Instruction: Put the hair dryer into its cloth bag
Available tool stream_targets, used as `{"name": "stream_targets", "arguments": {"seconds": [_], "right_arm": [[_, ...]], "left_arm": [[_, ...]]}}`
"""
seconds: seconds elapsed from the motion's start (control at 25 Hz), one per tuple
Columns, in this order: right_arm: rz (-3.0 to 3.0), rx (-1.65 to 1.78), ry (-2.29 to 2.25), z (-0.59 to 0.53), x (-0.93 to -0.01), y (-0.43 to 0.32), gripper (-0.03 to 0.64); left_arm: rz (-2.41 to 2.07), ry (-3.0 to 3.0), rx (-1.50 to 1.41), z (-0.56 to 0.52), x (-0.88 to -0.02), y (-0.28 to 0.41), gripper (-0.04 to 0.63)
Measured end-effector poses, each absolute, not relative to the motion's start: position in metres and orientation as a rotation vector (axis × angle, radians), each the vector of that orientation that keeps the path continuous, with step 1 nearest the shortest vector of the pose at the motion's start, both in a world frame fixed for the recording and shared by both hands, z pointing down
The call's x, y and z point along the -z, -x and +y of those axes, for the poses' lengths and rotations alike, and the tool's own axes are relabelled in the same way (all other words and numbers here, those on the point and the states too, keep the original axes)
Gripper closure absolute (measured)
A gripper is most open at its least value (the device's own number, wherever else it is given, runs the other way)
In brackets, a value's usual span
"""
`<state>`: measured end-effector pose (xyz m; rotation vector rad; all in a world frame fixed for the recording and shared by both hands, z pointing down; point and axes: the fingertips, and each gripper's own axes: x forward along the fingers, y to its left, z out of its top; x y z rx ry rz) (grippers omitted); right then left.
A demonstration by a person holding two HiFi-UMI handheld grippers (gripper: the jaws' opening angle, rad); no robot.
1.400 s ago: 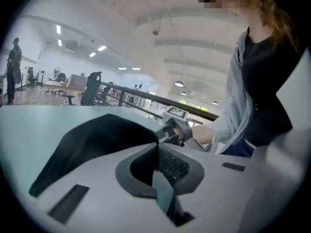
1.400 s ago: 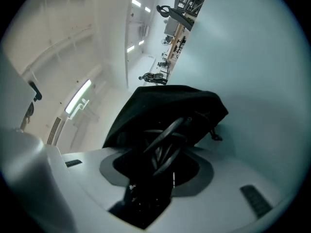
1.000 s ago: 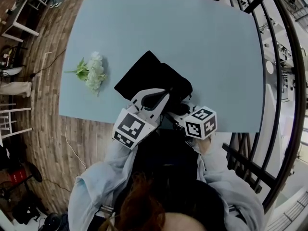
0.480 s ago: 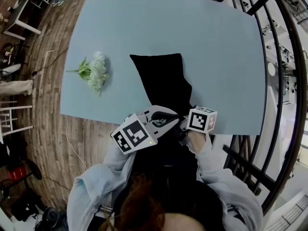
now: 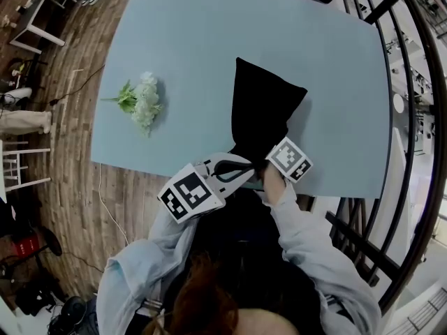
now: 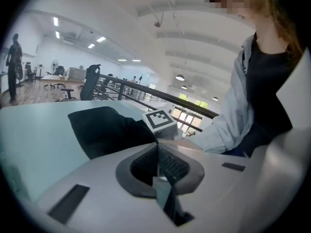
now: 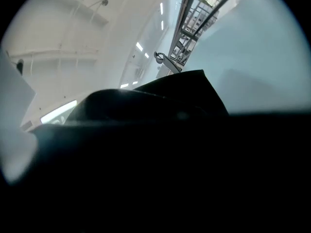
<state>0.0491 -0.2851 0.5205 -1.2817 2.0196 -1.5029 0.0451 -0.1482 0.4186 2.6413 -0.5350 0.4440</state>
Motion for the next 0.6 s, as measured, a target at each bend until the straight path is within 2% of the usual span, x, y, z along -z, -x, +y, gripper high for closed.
{"name": "stream_targets", "arguments": {"seconds": [0.32,0.6], "right_arm": [[2.140,1.440,1.528,-0.316,-0.551,-0.051,0.425],[2.329,1.380,1.506,-0.299,-0.543,-0.030,0.240]], "left_arm": [[-0.794,-2.618,-0.444,-0.197,-0.434,-0.020,0.574],[-0.935,-2.612,-0.484,-0.207,-0.442,0.001,0.574]]}}
